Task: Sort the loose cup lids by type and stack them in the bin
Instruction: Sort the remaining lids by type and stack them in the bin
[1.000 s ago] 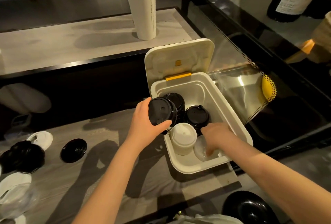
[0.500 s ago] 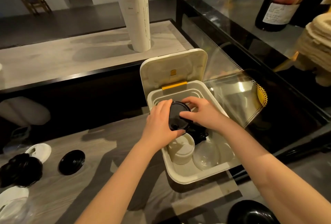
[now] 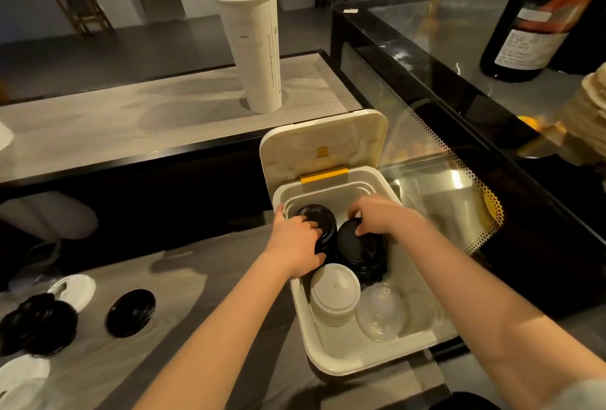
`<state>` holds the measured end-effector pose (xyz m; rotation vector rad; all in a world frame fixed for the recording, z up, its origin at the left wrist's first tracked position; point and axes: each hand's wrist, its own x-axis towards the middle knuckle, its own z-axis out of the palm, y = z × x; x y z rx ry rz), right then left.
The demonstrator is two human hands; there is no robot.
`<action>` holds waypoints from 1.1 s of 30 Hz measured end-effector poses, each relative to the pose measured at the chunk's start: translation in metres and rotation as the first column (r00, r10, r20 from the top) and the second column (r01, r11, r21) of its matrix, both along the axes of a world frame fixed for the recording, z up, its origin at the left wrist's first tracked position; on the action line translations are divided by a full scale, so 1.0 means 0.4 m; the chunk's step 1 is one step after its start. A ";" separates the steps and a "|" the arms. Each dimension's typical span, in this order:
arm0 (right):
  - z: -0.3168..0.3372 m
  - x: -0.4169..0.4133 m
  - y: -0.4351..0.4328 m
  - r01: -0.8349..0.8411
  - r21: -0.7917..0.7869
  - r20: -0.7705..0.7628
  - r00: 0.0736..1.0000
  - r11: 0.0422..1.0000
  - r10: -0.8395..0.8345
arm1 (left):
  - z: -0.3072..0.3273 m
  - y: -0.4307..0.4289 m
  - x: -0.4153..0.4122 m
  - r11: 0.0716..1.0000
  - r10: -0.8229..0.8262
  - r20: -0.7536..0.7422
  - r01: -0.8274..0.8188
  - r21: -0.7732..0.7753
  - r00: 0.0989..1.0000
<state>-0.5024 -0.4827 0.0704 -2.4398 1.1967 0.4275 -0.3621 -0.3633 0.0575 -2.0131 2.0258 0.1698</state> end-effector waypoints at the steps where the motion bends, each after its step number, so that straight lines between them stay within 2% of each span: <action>1: -0.017 0.004 0.005 -0.016 -0.045 -0.034 0.999 0.999 0.015 | 0.001 0.000 -0.001 1.000 0.000 0.010 0.000 0.002 1.000; 4: -0.064 0.005 0.025 -0.027 -0.118 -0.120 0.993 0.993 0.013 | 0.003 0.000 -0.002 1.000 -0.007 0.024 0.007 0.003 1.000; 6: -0.079 -0.001 0.035 -0.025 -0.140 -0.119 0.993 0.990 0.009 | 0.003 -0.001 -0.002 1.000 0.000 0.020 0.000 -0.001 1.000; 9: -0.082 -0.008 0.031 0.000 -0.122 -0.066 0.998 0.992 -0.008 | 0.007 0.003 -0.003 1.000 0.008 0.007 -0.008 -0.020 1.000; 12: -0.067 -0.012 0.032 0.038 -0.111 0.041 0.999 0.993 -0.034 | 0.010 0.008 -0.001 0.997 0.028 -0.070 -0.033 -0.064 0.997; 16: -0.021 -0.016 0.050 0.046 -0.155 0.198 0.980 0.987 -0.014 | 0.024 0.030 0.013 0.972 0.120 -0.240 -0.163 -0.171 0.963; 21: 0.041 0.020 0.096 0.045 -0.231 0.342 0.939 0.972 0.037 | 0.072 0.086 0.075 0.884 0.240 -0.285 -0.330 -0.332 0.928; 27: 0.112 0.138 0.182 -0.074 -0.319 0.389 0.899 0.945 0.201 | 0.133 0.202 0.184 0.791 0.382 -0.310 -0.481 -0.378 0.871; 33: 0.116 0.310 0.298 -0.180 -0.329 0.404 0.860 0.927 0.311 | 0.141 0.355 0.314 0.745 0.497 -0.325 -0.588 -0.316 0.805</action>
